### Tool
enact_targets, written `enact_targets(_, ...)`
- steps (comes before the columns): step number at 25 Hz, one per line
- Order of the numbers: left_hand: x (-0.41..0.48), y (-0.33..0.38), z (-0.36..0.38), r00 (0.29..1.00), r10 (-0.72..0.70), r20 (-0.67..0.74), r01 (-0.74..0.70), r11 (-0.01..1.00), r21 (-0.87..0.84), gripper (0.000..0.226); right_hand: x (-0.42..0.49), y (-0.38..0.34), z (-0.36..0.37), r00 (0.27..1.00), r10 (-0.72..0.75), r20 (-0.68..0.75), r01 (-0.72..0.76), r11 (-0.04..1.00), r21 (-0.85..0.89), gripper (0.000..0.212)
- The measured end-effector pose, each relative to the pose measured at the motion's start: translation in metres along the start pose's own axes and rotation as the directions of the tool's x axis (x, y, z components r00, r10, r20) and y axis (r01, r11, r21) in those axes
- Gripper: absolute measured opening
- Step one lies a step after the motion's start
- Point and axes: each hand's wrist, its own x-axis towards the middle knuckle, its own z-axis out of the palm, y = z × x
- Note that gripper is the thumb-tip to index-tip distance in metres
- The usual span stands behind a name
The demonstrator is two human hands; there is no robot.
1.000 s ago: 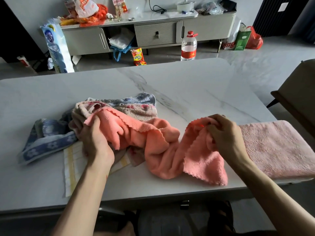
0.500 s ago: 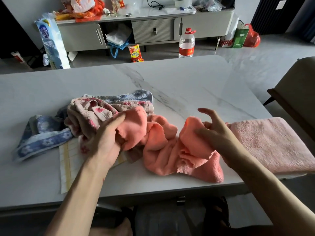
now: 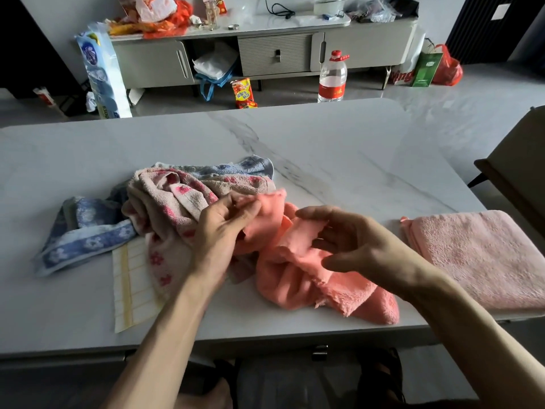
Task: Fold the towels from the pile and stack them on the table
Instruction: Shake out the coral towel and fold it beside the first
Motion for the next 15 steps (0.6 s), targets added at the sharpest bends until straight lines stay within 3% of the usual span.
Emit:
enact_targets(1, -0.003, 0.002, 0.004, 0.999, 0.023, 0.045, -0.023, 1.000, 0.020, 0.016, 0.002, 0.005, 0.005, 0.994, -0.061, -0.096, 0.038, 0.974, -0.225, 0.061)
enact_targets(3, -0.005, 0.000, 0.009, 0.997, 0.056, 0.061, -0.061, 0.994, 0.087, 0.017, 0.007, 0.015, 0.012, 0.925, -0.256, -0.281, 0.023, 0.776, -0.630, 0.041)
enact_targets(5, -0.006, -0.003, 0.010, 0.996, 0.061, 0.062, -0.068, 0.991, 0.115, 0.007, 0.008, 0.019, 0.016, 0.879, -0.380, -0.288, 0.015, 0.626, -0.780, 0.007)
enact_targets(7, -0.007, -0.003, 0.011, 0.996, 0.052, 0.074, -0.060, 0.991, 0.116, 0.007, 0.009, 0.016, 0.017, 0.842, -0.490, -0.228, 0.027, 0.459, -0.888, 0.027)
enact_targets(9, -0.008, -0.001, 0.013, 0.997, -0.007, 0.075, 0.003, 0.998, 0.064, 0.009, 0.012, 0.011, 0.019, 0.816, -0.563, -0.130, 0.096, 0.355, -0.930, 0.032)
enact_targets(12, -0.012, 0.000, 0.017, 0.987, -0.066, 0.146, 0.060, 0.997, 0.047, 0.012, 0.013, 0.008, 0.029, 0.842, -0.530, -0.094, 0.191, 0.457, -0.869, 0.021)
enact_targets(15, -0.014, -0.001, 0.015, 0.970, -0.099, 0.221, 0.104, 0.994, -0.013, 0.012, 0.013, 0.009, 0.034, 0.840, -0.450, -0.303, 0.088, 0.664, -0.743, 0.012)
